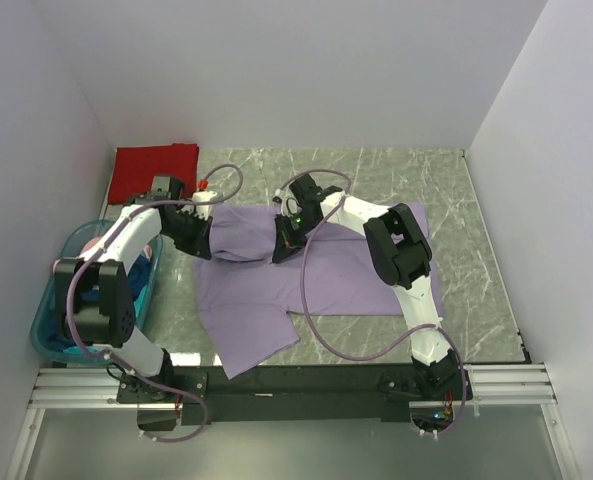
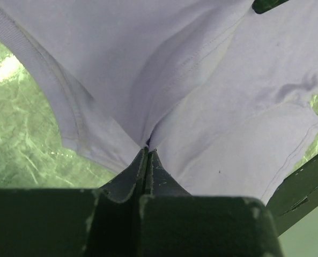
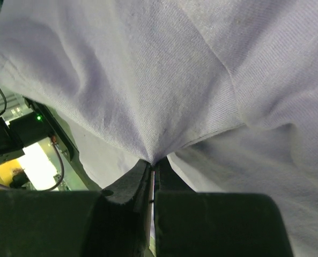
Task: Fold and stack the t-shirts
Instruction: Fold the tshirt
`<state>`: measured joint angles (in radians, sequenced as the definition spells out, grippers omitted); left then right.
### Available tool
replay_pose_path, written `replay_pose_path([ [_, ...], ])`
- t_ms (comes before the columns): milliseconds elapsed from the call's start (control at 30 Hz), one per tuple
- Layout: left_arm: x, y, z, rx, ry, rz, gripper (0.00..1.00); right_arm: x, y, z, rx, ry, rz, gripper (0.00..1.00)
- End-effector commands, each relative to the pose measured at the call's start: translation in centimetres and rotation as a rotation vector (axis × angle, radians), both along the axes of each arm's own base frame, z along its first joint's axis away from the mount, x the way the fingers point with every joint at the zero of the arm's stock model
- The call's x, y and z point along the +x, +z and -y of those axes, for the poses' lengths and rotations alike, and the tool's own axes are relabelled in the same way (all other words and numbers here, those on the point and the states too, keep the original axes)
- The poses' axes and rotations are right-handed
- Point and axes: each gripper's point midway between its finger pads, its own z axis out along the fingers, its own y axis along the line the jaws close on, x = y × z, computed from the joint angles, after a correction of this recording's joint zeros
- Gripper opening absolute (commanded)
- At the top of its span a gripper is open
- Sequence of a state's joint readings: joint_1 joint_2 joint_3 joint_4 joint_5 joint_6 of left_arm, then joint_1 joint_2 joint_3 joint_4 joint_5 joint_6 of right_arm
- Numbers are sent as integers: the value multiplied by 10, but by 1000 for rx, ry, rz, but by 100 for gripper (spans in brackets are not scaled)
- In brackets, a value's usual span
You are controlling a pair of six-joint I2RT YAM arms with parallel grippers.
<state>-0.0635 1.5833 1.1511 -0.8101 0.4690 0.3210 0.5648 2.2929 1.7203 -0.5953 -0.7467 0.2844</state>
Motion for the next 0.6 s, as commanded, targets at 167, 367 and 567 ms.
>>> replay_pose_path([
  [167,-14,10,6,48,-56,39,1,6,27,-1,36,29,48,0],
  [367,-25,1,10,58,-75,16,1,4,26,1,30,38,44,0],
  [567,-29,-3,14,70,-94,4,1,0,24,5,14,45,48,0],
])
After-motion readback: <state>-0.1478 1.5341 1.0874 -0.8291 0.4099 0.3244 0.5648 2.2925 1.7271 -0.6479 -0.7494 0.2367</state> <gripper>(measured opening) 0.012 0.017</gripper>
